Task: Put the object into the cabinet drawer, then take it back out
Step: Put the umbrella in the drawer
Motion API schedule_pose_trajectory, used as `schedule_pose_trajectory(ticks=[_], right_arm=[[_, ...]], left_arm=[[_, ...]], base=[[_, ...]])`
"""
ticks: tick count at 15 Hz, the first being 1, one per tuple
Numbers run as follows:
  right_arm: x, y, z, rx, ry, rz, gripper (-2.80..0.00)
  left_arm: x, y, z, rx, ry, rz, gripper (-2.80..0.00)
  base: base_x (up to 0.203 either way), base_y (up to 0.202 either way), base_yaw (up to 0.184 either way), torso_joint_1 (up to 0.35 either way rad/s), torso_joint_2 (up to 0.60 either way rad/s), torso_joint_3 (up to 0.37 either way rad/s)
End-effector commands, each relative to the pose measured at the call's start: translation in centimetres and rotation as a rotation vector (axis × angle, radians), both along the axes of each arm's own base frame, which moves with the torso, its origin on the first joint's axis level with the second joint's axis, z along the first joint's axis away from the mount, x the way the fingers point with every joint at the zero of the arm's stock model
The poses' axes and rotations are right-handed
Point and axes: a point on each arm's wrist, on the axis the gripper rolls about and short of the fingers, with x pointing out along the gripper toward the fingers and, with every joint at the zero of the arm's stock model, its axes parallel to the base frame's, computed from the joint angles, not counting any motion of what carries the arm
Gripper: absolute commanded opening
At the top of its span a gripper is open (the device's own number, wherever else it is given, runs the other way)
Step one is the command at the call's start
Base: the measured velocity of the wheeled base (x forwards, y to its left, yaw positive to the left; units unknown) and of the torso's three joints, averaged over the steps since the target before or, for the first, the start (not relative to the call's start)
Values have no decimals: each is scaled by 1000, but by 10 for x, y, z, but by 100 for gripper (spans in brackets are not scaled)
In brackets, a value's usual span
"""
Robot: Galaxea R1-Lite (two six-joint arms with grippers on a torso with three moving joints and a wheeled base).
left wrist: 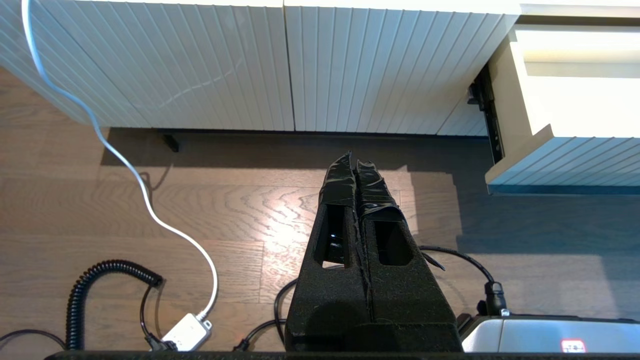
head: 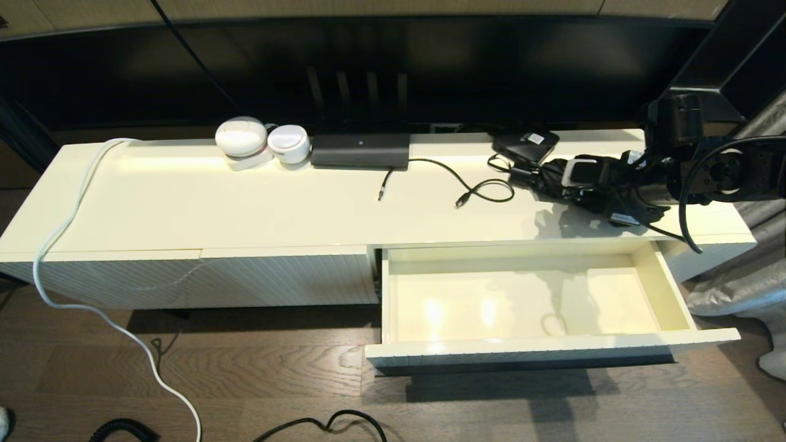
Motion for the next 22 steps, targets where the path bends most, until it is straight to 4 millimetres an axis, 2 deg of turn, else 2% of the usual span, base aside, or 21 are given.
schedule_pose_trajectory(ticks=[1, 4, 7, 12, 15, 17, 18, 22], right_arm=[[-3, 0, 0, -7, 6, 3, -280], [-8, -1, 10, -4, -31, 1, -280], [-18, -3, 29, -3, -81, 2, -280], [-51, -7, 67, 4, -171, 9, -280], [-66, -9, 73, 12, -165, 27, -280], [-90, -10, 84, 18, -160, 43, -280], [-108, -11, 87, 21, -137, 48, -280], [-157, -11, 87, 43, -22, 86, -280]], left_arm=[[0, 0, 0, -1, 0, -2, -280], [0, 0, 0, -1, 0, 0, -280], [0, 0, 0, -1, 0, -1, -280], [0, 0, 0, -1, 0, 1, -280], [0, 0, 0, -1, 0, 1, -280], [0, 0, 0, -1, 0, -1, -280], [0, 0, 0, -1, 0, -2, -280], [0, 0, 0, -1, 0, 1, -280]], base=[[0, 0, 0, 0, 0, 0], [0, 0, 0, 0, 0, 0], [0, 0, 0, 0, 0, 0], [0, 0, 0, 0, 0, 0], [0, 0, 0, 0, 0, 0], [0, 0, 0, 0, 0, 0], [0, 0, 0, 0, 0, 0], [0, 0, 0, 0, 0, 0]])
